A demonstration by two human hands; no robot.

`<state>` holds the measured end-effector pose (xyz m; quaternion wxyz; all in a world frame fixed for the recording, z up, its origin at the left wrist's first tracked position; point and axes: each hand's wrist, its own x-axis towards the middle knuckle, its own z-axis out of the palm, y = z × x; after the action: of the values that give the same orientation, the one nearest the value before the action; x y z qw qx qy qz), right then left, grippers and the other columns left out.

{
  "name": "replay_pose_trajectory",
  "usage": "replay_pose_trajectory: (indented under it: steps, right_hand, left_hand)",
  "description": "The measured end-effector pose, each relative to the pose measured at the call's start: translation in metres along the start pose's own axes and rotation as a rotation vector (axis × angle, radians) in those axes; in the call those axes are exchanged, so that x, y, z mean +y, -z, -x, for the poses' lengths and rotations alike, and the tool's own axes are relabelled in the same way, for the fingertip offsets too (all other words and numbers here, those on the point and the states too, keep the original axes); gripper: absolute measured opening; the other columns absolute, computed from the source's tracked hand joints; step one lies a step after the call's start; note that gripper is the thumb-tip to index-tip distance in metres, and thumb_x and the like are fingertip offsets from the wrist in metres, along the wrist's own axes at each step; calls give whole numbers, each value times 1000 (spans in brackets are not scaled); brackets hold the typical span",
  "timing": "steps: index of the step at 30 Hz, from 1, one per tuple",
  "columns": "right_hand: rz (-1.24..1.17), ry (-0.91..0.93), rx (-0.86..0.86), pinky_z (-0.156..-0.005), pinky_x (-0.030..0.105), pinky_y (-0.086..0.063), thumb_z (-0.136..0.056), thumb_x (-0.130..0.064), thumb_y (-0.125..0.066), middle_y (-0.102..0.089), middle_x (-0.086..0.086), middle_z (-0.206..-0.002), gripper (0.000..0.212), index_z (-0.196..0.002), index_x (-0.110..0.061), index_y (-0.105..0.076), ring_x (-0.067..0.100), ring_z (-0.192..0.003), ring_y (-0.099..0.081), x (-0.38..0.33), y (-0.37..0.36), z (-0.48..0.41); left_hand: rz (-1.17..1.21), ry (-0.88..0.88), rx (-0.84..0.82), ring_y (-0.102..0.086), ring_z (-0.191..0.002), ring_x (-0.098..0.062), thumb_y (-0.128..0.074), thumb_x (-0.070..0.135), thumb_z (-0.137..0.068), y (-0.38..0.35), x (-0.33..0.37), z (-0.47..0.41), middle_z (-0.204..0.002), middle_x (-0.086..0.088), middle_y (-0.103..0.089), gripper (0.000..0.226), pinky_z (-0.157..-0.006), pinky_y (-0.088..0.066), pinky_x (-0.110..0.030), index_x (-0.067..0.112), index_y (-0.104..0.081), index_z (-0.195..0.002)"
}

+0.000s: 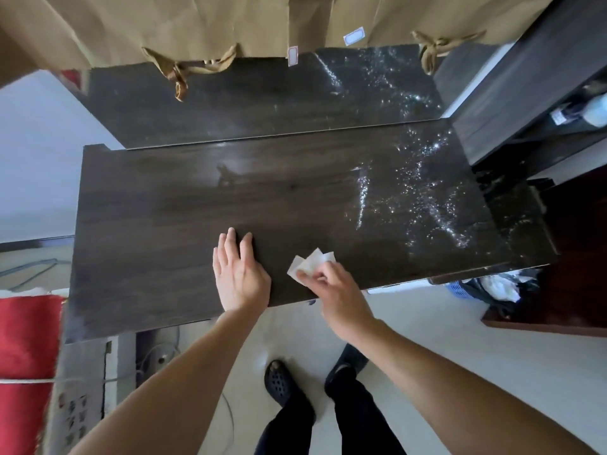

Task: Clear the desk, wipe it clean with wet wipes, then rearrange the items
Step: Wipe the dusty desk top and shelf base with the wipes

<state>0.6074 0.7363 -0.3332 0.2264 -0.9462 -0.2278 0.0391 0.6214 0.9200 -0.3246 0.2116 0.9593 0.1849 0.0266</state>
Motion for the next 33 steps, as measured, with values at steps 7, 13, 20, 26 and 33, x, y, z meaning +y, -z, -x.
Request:
replay_pose_trajectory:
  steps: [7,13,20,26,33]
  right_hand:
    - [145,-484,234,-84,43,-47,-71,18,-48,-52,19,-102,63,-126,-12,-59,39,-98,-48,133,67,-65]
    - [20,121,35,-66,38,-46,-76,11,-41,-55,8,-92,57,-123,-16,-59,25,-82,-50,61,22,-24]
    - [105,-287,148,-79,43,-48,-69,21,-49,-53,18,-97,62,-123,-9,-61,39,-91,-49,173,81,-143]
    - [27,173,-101,-66,38,-47,-75,5,-42,-53,8,-92,52,-122,-13,-57,27,-83,-52,89,47,-62]
    - [140,-165,27,-78,41,-46,-73,15,-48,-49,17,-107,63,-129,-12,-54,36,-102,-45,179,90,-172]
  left_hand:
    - [-9,96,46,-21,-142,-34,-23,18,-83,-30,28,0,-149,-19,-33,58,-118,-11,-44,2,-46,-133]
    - [-121,102,29,-22,-141,-36,-31,12,-83,-34,32,-1,-149,-21,-33,52,-116,-14,-47,1,-45,-133]
    - [-156,120,38,-22,-141,-37,-28,16,-84,-33,38,-2,-149,-21,-32,54,-116,-14,-47,1,-46,-131]
    - [-151,131,65,-23,-140,-38,-35,12,-81,-33,39,-2,-148,-22,-33,52,-115,-18,-50,-1,-48,-130]
    - [-166,132,62,-25,-139,-39,-35,14,-82,-30,41,-2,-148,-23,-34,53,-115,-18,-49,0,-49,-130]
